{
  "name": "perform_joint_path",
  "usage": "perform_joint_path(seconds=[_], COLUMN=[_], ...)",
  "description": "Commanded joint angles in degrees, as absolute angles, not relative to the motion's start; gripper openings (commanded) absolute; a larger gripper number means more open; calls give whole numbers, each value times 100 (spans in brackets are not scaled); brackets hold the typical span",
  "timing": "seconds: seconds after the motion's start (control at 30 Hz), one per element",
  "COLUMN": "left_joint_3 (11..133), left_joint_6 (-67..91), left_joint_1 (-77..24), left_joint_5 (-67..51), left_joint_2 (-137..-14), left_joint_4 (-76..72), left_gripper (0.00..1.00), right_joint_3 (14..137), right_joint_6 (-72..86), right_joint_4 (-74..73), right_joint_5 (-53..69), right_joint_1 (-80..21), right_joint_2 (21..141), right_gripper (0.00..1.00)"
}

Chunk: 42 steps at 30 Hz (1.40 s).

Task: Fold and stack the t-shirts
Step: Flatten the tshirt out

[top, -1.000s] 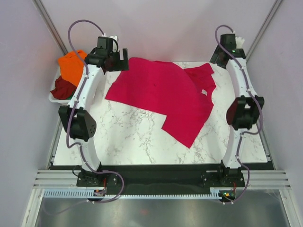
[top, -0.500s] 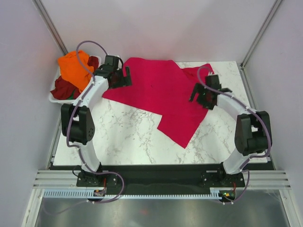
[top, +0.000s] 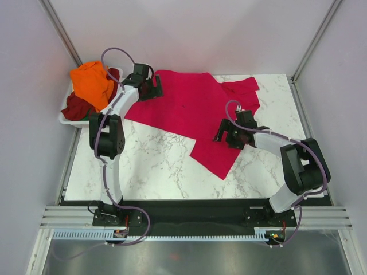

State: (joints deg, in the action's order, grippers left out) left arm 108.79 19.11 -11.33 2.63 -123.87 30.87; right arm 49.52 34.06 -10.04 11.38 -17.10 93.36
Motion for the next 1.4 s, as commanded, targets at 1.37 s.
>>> perform_joint_path(seconds=[1.37], left_joint_3=[5370], left_joint_6=[3683], left_joint_1=[-2022], left_joint_5=[686], left_joint_2=[-7461], left_joint_4=[2892], left_gripper=[100], right_joint_3=[3366], right_joint_6=[3779], right_joint_4=[-3393], right_joint_5=[184], right_joint_1=[-457], right_joint_2=[5036], right_gripper=[98])
